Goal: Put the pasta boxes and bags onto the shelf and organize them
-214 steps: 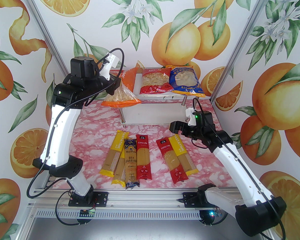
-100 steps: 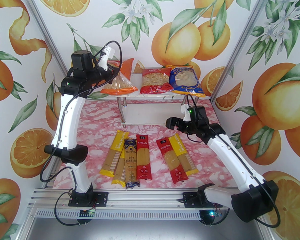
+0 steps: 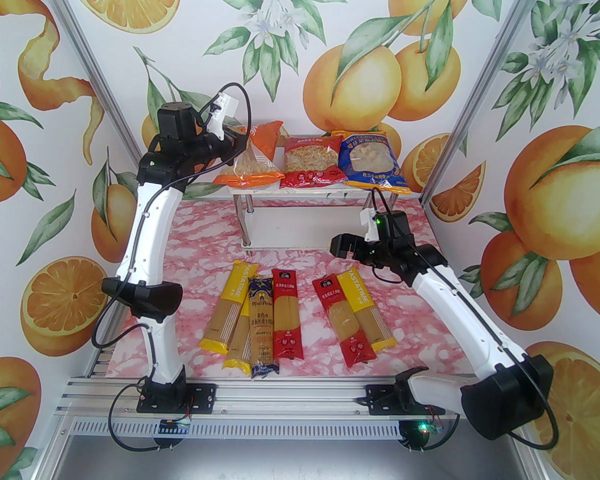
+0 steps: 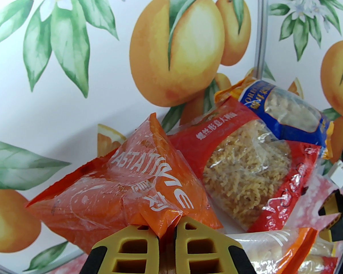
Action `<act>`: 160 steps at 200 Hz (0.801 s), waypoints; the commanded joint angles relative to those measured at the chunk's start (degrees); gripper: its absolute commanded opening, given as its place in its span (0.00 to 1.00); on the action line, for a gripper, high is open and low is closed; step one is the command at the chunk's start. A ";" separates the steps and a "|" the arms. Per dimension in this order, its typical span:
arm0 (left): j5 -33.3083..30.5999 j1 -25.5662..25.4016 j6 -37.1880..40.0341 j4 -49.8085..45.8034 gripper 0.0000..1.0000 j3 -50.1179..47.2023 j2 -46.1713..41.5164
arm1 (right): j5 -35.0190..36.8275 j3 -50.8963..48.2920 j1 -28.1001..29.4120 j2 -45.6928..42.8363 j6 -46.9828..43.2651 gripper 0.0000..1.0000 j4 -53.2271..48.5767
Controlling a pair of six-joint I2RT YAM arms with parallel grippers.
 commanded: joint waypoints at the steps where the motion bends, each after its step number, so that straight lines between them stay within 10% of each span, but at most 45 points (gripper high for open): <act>1: 3.20 -0.02 -0.14 8.91 0.00 3.97 0.19 | 1.47 -0.01 0.42 -0.68 0.98 0.99 1.40; 91: 1.55 -2.90 2.69 1.35 0.00 3.83 5.13 | 1.56 -1.76 0.50 -1.63 1.07 0.99 1.44; 160: -3.02 -4.08 6.24 -6.21 0.58 3.09 4.90 | 1.38 -2.44 0.50 -2.12 1.46 0.99 1.45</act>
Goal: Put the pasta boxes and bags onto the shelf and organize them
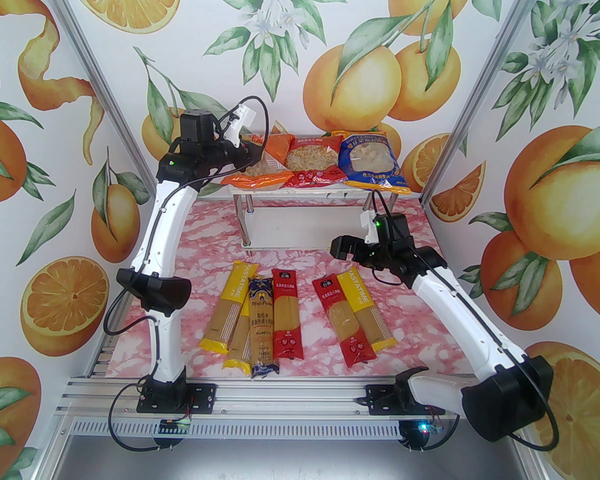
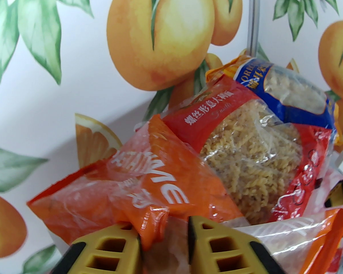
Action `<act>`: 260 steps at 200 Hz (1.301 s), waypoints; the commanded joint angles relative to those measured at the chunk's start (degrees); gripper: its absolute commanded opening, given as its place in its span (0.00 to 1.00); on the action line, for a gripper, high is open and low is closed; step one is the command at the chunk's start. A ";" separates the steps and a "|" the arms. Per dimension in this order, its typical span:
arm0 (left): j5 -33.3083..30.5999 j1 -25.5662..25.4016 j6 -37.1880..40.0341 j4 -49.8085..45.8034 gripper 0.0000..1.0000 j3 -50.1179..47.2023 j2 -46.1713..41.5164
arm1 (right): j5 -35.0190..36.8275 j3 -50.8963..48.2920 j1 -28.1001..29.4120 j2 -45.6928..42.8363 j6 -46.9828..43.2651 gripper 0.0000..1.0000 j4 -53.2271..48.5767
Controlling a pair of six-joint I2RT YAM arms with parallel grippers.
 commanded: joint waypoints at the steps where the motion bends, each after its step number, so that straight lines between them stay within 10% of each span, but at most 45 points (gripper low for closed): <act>1: -1.73 -0.99 2.26 -3.53 0.58 1.47 -0.05 | 1.21 -0.93 0.46 -1.64 0.59 0.99 1.06; 67: -3.49 -1.45 1.46 -4.24 0.75 -1.61 -2.45 | 1.39 -1.41 0.42 -2.80 0.94 1.00 0.88; 130: 0.63 -1.74 -9.53 18.43 0.74 -11.53 -12.47 | 1.38 -1.28 0.46 -3.82 0.73 1.00 0.36; 197: -6.72 -2.07 -15.61 30.65 0.35 -15.82 -11.43 | 1.11 0.53 0.44 -3.80 -0.21 1.00 -0.85; 220: -8.39 -2.12 -16.87 30.45 0.00 -13.57 -7.81 | 1.42 1.18 0.44 -4.13 -0.60 1.00 -1.41; 260: -12.11 -2.56 -16.53 25.65 0.00 -4.64 0.03 | 2.23 1.66 0.42 -5.16 -1.08 1.00 -2.22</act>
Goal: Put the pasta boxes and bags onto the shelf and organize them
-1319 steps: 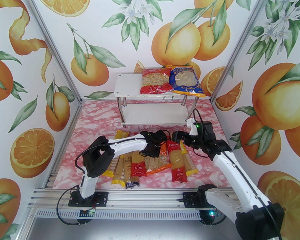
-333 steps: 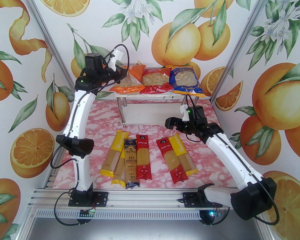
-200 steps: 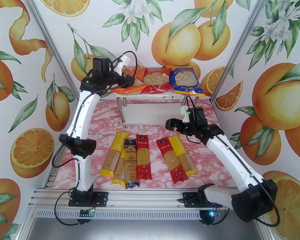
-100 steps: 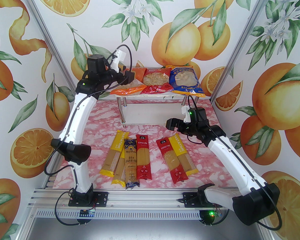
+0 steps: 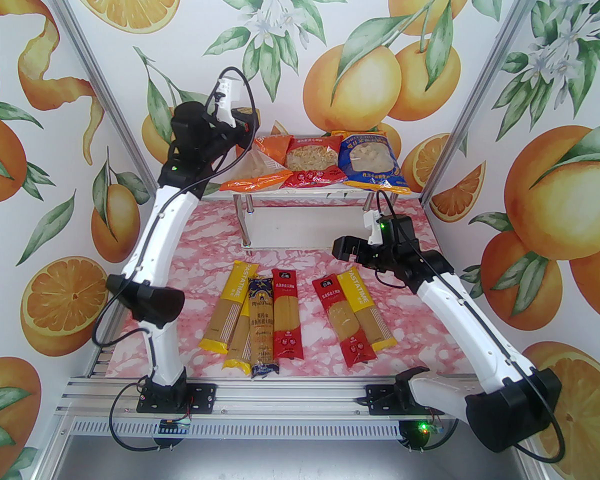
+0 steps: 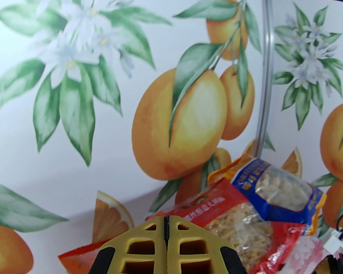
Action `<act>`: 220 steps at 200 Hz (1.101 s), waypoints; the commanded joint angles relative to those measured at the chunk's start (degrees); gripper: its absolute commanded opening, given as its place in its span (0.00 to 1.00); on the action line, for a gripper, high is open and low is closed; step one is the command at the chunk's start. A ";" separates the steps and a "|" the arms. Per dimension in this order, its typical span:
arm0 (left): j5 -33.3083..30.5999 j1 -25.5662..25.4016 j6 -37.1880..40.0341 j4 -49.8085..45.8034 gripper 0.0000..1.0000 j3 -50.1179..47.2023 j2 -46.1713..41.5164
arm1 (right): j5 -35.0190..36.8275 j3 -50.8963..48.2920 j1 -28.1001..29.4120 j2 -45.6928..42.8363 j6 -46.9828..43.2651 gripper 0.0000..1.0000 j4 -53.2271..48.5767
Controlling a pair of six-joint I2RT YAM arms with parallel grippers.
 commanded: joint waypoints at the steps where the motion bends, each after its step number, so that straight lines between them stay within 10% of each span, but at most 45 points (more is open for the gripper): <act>1: -3.04 -0.48 -0.91 -2.69 0.00 5.20 4.18 | 2.03 1.72 0.44 -1.91 -1.03 1.00 -1.53; 220: -7.65 -6.12 -5.71 -14.10 0.06 0.76 10.95 | 2.44 -1.98 0.43 -2.77 -0.68 1.00 -0.30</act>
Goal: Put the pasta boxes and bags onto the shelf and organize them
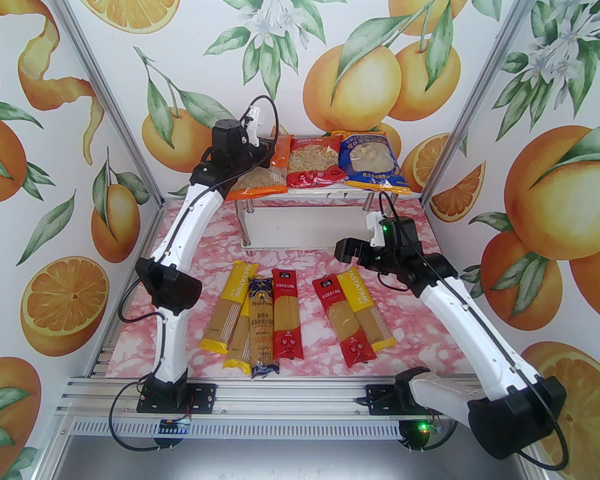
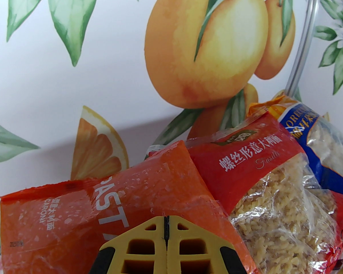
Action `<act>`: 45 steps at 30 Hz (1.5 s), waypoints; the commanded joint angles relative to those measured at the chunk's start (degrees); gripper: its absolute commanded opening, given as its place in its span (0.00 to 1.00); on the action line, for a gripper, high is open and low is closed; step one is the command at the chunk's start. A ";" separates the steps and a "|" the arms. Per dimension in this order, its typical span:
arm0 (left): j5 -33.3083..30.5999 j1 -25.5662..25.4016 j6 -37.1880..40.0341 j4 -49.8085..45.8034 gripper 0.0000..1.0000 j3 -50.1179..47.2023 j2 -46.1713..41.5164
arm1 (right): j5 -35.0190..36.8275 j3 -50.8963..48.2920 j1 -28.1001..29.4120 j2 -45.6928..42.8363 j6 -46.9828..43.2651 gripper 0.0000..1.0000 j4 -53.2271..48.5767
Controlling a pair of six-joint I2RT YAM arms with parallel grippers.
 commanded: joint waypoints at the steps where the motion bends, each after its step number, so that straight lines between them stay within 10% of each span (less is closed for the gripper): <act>1: -0.84 -2.05 -2.62 -4.30 0.06 -0.92 3.34 | 1.10 -0.78 0.40 -1.20 -0.20 1.00 0.69; 34: -8.86 -8.17 -10.97 2.04 0.08 2.48 9.44 | 1.60 -1.48 0.21 -3.93 -0.72 1.00 -0.30; 45: -7.83 -8.04 -4.49 8.65 0.54 2.39 4.38 | 1.85 -1.53 0.03 -4.90 -1.34 1.00 -0.89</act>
